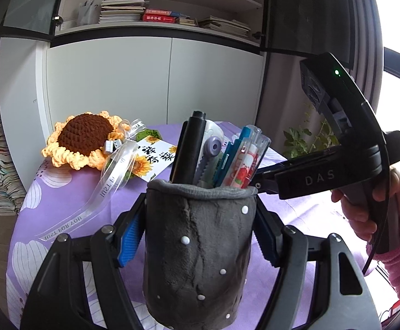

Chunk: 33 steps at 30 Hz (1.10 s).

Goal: Organize stationery
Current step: 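Carry the grey cup with the left tool toward the sunflower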

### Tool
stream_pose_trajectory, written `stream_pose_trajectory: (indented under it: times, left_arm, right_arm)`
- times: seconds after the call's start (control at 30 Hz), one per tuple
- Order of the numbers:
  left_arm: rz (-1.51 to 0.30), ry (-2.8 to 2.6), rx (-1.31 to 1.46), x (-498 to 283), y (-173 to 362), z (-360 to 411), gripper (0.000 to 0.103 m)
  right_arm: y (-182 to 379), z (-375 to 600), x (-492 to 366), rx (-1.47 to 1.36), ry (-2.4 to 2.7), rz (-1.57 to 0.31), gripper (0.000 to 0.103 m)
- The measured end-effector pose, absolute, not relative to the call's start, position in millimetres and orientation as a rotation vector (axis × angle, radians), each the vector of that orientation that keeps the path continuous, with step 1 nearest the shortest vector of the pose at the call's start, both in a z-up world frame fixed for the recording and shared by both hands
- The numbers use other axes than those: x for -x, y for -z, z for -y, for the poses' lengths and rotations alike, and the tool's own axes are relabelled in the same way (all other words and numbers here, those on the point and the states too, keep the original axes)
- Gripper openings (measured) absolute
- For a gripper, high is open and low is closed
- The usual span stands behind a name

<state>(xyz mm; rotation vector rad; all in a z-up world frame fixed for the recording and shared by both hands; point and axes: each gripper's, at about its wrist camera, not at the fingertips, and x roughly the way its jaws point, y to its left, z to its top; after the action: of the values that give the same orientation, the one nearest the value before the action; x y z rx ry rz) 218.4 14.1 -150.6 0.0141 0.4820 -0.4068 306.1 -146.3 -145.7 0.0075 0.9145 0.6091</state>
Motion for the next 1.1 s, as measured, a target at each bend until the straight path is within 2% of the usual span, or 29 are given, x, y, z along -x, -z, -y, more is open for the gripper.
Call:
stream_pose_trajectory:
  times: [0.43,1.1]
  left_arm:
    - [-0.487,0.433,-0.051,-218.8,153.1,-4.0,0.070]
    - [-0.509,0.425,-0.089,-227.1,155.6,5.2,0.069]
  right_arm:
    - [147.0,151.0,-300.1,-0.012,-0.683,-0.943,0.039]
    - [120.8,157.2,-281.9,0.014,-0.689,-0.819,0.039]
